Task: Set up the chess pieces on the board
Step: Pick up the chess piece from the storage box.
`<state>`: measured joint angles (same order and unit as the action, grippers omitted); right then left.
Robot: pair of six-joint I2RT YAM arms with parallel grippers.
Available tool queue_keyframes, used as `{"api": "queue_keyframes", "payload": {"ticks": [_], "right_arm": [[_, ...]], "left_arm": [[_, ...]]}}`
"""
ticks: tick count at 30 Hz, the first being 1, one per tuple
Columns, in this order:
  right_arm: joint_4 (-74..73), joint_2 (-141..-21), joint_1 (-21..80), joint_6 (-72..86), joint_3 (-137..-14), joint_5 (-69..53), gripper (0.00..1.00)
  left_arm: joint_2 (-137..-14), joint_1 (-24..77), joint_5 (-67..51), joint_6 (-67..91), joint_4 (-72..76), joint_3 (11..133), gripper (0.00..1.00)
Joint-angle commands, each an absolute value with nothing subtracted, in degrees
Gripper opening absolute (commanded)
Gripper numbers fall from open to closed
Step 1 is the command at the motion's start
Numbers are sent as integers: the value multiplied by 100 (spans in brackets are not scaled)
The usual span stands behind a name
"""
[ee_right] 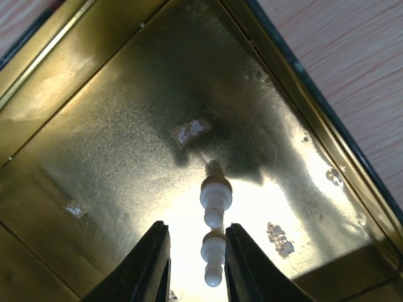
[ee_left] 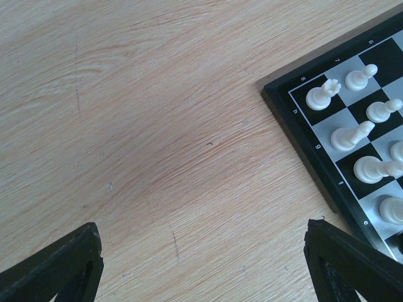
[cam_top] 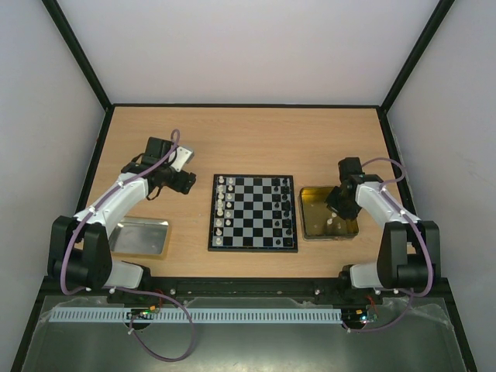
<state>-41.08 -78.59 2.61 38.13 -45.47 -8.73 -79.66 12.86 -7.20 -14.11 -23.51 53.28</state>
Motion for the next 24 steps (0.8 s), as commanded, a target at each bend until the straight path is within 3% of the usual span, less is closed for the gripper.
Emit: {"api": "queue_keyframes", "payload": {"ticks": [1,13,24], "right_arm": [[-3950,-8038,228,3814,-4502,-924,23],[-3806,-8136,217,3889,-4307,-765,21],[-3897,-8013,189,3999,-4524,-388,6]], "left_arm": [[-8011,1309,-694,-1424,-2397,5379,88],[-7947,1309,-703,-1415,-2400,5383,87],[-7970,1309,-699,-1433,-2375,5367,87]]}}
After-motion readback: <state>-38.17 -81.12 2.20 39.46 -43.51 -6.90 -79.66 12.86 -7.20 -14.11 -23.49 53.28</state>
